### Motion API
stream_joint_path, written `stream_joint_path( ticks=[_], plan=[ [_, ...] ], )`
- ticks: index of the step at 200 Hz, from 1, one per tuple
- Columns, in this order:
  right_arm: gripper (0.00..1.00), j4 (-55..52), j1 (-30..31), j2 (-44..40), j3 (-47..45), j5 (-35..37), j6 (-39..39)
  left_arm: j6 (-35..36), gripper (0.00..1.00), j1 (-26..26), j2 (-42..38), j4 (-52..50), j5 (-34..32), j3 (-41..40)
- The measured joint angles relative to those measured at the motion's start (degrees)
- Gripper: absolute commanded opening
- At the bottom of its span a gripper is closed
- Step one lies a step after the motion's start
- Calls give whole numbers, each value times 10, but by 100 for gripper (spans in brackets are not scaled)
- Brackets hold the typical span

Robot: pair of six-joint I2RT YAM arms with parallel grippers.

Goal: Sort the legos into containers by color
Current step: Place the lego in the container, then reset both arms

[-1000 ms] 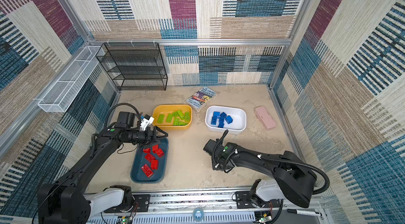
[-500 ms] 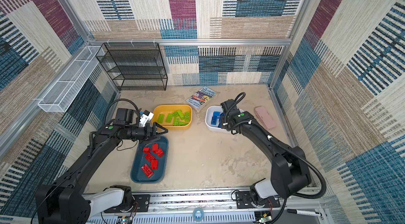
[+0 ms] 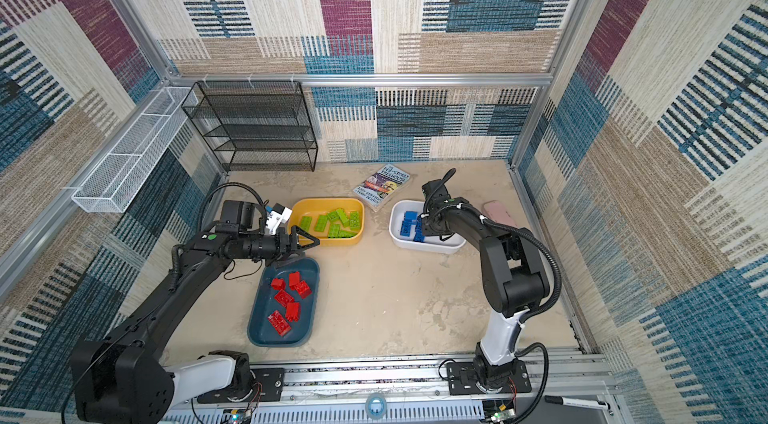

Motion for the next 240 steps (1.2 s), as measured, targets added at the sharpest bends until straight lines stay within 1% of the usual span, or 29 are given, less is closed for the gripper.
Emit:
stream_joint_path(
  ticks=[23,46,55,73,99,119,144,171,187,203,219,240],
  plan=[
    [81,-7,0,-19,8,0,-5,0,92,0,9,4,-4,9],
    [92,-17,0,-69,9,6,-11,5,92,0,20,9,-26,28],
    [100,-18,-2,-92,7,6,-14,10,92,1,25,9,-47,36],
    [99,3,-10,-148,-25,5,-23,35,93,5,26,21,-109,44],
    [99,63,-31,-234,-119,7,-26,89,94,12,15,61,-240,31],
    [99,140,-52,-297,-210,24,-31,125,95,26,7,124,-334,-10],
    [99,265,-70,-345,-321,44,-43,138,95,56,2,221,-407,-82],
    [99,414,-75,-342,-412,51,-68,163,95,56,21,311,-450,-126],
    [99,498,-78,-342,-465,54,-84,185,96,58,24,376,-480,-171],
    [99,584,-83,-342,-508,54,-102,204,96,59,35,421,-493,-206],
    [99,671,-100,-334,-543,36,-116,217,96,59,61,458,-493,-213],
    [99,778,-126,-308,-580,5,-128,227,96,59,100,515,-472,-220]
  ],
)
